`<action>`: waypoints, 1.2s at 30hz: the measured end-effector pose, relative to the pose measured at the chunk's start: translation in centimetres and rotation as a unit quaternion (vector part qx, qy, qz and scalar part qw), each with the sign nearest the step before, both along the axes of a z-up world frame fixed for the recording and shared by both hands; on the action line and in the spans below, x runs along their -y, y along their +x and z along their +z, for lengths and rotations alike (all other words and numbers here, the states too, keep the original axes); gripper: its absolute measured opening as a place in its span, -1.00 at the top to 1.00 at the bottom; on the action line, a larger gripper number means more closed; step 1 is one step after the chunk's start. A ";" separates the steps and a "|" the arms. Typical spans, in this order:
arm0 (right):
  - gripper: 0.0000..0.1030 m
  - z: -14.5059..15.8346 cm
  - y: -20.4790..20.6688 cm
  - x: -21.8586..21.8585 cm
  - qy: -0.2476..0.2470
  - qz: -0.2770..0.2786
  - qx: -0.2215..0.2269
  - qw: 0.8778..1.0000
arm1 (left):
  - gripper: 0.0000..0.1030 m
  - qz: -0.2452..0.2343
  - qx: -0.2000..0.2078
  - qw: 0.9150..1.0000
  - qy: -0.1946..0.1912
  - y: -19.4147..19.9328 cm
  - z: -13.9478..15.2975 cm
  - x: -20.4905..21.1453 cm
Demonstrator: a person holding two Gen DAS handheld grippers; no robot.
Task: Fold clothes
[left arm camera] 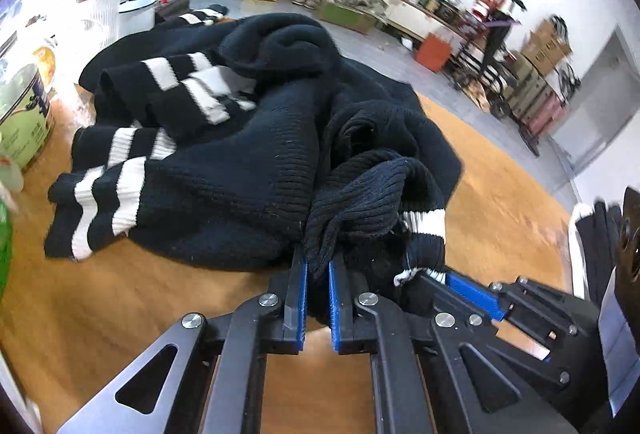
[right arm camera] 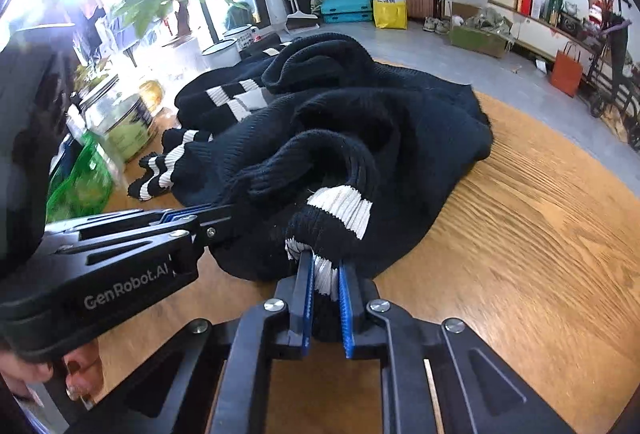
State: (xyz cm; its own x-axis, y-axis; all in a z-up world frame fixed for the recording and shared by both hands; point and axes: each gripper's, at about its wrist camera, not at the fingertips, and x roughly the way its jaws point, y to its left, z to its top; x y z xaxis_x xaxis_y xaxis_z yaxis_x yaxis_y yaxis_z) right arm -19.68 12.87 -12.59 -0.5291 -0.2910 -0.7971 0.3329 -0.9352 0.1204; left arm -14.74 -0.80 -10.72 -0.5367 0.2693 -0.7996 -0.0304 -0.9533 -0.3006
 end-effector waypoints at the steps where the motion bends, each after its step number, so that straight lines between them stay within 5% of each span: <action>1: 0.76 0.2 0.9 -0.3 0.003 0.002 -0.001 1.000 | 0.82 -0.002 0.001 1.000 -0.001 0.8 0.2 -0.4; 8: 0.76 1.5 8.9 -3.8 -0.014 0.004 0.024 1.000 | 0.82 -0.017 0.023 1.000 0.012 8.8 1.3 -3.9; 16: 0.76 2.6 25.9 -8.7 -0.011 0.037 0.034 0.999 | 0.87 -0.067 0.014 0.996 0.050 22.5 4.3 -9.8; 21: 0.76 3.1 33.3 -13.9 -0.034 -0.004 0.028 0.999 | 0.87 -0.110 0.010 0.991 0.081 28.4 5.0 -14.5; 24: 0.77 3.1 35.8 -17.1 -0.027 -0.039 0.021 0.999 | 0.87 -0.138 0.002 0.986 0.089 30.3 5.4 -17.8; 28: 0.80 3.1 37.9 -22.5 -0.022 -0.109 0.004 0.994 | 0.87 -0.149 -0.019 0.987 0.054 31.9 6.2 -20.4; 33: 0.79 4.2 39.8 -25.8 -0.040 -0.137 -0.021 0.990 | 0.80 -0.109 -0.023 0.992 0.057 30.7 6.7 -18.2; 36: 0.75 4.5 39.6 -24.4 -0.027 -0.120 -0.035 0.992 | 0.56 -0.076 -0.015 0.996 0.046 29.6 6.6 -15.6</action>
State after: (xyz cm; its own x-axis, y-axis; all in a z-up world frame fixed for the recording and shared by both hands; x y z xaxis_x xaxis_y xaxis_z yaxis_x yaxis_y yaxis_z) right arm 19.93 37.22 -8.06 -0.6415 -0.1921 -0.7427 0.1109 -0.9812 0.1579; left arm 14.91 14.82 -4.09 -0.5074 0.4209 -0.7519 -0.1829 -0.9053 -0.3834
